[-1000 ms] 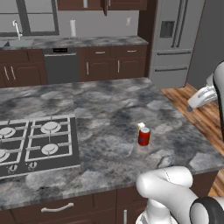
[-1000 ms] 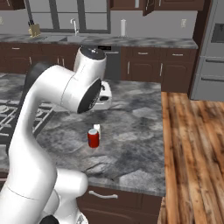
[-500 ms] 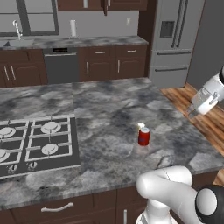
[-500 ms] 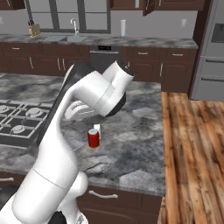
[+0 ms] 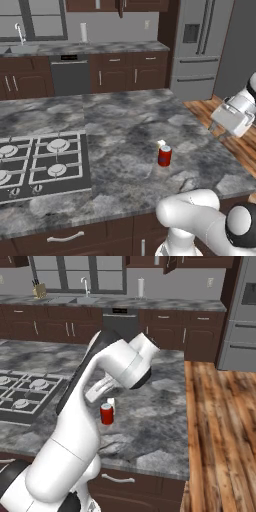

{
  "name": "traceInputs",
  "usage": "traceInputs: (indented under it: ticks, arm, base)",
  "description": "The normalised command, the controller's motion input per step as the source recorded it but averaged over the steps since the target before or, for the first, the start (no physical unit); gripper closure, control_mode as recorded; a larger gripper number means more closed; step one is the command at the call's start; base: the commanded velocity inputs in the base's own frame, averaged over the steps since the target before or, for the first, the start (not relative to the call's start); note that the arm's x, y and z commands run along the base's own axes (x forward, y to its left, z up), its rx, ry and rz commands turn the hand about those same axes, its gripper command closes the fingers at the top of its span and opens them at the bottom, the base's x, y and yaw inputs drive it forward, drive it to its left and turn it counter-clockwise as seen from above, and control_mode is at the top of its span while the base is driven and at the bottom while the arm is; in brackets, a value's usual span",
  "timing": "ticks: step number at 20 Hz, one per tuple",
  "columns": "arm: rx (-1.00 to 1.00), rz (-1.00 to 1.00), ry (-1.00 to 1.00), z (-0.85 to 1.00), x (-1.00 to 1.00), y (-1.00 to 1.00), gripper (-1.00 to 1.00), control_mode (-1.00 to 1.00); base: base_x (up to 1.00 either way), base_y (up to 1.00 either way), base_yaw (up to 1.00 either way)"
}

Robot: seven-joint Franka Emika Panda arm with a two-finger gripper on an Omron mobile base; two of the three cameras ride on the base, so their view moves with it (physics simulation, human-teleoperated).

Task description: Pick the water bottle, boxed drink, can from the counter and place them in the open cabinet.

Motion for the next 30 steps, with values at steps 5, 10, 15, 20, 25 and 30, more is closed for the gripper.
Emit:
traceInputs:
  ticks: [5, 10, 15, 20, 25, 30]
  arm:
    - [0.12, 0.01, -0.36, -0.56, 0.0, 0.0, -1.0, -1.0]
    - [0.32, 0.0, -0.26, 0.0, 0.24, 0.0, -1.0, -1.0]
    - [0.2, 0.04, 0.04, -0.03, 0.43, 0.01, -1.0, -1.0]
    - [0.0, 0.05, 0.28, -0.04, 0.44, 0.0, -1.0, -1.0]
    - [0.0, 0.05, 0.06, -0.24, 0.22, -0.03, -1.0, -1.0]
    - [0.0, 0.03, 0.0, -0.54, 0.08, 0.0, -1.0, -1.0]
  base:
    - [0.0, 0.0, 0.0]
    - [0.0, 0.0, 0.0]
    - [0.0, 0.0, 0.0]
    - [0.0, 0.0, 0.0]
    - [0.0, 0.0, 0.0]
    - [0.0, 0.0, 0.0]
